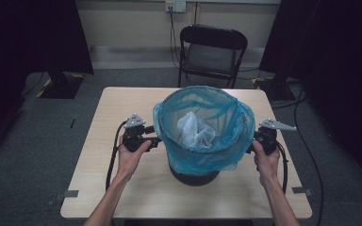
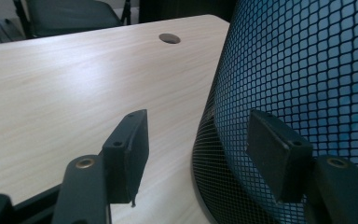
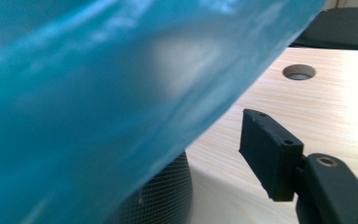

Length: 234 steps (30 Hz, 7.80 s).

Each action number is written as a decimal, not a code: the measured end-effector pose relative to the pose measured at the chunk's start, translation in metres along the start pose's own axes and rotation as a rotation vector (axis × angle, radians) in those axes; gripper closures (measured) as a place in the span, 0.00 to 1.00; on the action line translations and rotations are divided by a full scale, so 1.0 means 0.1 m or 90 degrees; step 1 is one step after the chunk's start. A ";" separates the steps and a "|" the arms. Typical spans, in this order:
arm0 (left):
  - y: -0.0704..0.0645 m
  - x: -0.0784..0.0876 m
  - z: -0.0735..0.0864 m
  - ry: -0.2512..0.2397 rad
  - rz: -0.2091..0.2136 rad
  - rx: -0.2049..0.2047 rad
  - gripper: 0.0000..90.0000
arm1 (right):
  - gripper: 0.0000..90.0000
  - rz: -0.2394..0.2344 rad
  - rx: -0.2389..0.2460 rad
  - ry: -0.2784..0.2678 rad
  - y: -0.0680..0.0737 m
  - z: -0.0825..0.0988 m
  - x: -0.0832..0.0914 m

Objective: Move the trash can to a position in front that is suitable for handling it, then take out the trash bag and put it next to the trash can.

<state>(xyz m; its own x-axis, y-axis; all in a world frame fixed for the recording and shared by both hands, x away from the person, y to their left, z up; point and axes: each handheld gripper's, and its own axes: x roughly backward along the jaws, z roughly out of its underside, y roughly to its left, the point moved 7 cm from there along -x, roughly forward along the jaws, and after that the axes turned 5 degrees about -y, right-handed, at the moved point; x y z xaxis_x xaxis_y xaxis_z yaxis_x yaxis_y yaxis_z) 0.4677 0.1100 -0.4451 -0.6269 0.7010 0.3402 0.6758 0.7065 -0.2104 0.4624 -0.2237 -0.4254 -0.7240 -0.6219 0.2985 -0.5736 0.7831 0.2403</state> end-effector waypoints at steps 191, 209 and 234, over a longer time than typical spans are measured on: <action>-1.51 0.86 -2.06 -0.239 0.219 -0.143 0.99 | 0.24 -0.224 0.113 -0.120 1.78 -1.68 0.37; -1.73 0.78 -2.23 -0.238 0.259 -0.133 0.97 | 0.14 -0.268 0.141 -0.082 2.05 -1.57 0.03; -1.54 0.88 -2.16 -0.214 0.238 -0.128 0.24 | 0.97 -0.355 0.161 -0.109 2.10 -1.70 0.08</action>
<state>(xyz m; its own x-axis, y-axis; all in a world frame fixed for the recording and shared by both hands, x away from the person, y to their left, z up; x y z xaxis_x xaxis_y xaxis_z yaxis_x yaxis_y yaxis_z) 0.3922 0.0414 -0.1853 -0.3961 0.9172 -0.0435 0.9170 0.3927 -0.0697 0.4014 -0.0646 -0.2155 -0.3296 -0.9435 0.0346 -0.9396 0.3314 0.0859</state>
